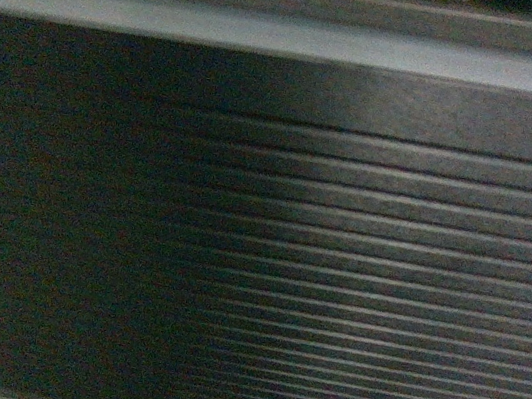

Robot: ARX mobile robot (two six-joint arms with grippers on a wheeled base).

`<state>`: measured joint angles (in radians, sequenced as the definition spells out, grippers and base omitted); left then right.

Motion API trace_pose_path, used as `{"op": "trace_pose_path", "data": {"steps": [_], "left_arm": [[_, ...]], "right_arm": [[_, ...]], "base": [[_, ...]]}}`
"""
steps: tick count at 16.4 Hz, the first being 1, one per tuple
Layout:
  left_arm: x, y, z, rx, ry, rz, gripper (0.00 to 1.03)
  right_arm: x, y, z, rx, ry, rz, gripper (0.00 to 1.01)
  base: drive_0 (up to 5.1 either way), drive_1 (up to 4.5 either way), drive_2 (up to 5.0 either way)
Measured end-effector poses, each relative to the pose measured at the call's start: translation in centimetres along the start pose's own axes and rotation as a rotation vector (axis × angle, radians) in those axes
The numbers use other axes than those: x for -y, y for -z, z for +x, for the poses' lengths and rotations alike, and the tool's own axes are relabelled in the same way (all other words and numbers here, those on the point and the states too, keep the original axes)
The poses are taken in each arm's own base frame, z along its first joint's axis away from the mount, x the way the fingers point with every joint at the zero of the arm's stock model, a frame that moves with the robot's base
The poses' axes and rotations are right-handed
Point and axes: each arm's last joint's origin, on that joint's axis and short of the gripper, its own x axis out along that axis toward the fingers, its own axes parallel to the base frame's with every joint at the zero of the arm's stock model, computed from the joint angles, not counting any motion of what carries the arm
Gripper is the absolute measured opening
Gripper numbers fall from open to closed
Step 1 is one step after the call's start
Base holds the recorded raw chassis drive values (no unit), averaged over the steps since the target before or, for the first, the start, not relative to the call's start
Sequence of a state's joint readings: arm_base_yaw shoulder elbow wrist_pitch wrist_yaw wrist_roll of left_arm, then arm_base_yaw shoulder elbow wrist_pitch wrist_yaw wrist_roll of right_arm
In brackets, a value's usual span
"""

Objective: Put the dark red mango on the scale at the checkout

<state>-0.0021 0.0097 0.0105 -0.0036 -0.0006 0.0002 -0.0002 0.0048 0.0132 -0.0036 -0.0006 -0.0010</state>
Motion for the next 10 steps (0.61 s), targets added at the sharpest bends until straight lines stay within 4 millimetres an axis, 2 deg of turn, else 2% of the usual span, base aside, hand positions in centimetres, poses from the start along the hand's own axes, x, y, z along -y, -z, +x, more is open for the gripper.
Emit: {"op": "trace_pose_path", "data": {"steps": [10], "left_arm": [[0.0,0.0,0.0,0.0,0.001,0.001,0.98]], "right_arm": [[0.0,0.0,0.0,0.0,0.001,0.0,0.98]], "base": [[0.0,0.0,0.0]]}}
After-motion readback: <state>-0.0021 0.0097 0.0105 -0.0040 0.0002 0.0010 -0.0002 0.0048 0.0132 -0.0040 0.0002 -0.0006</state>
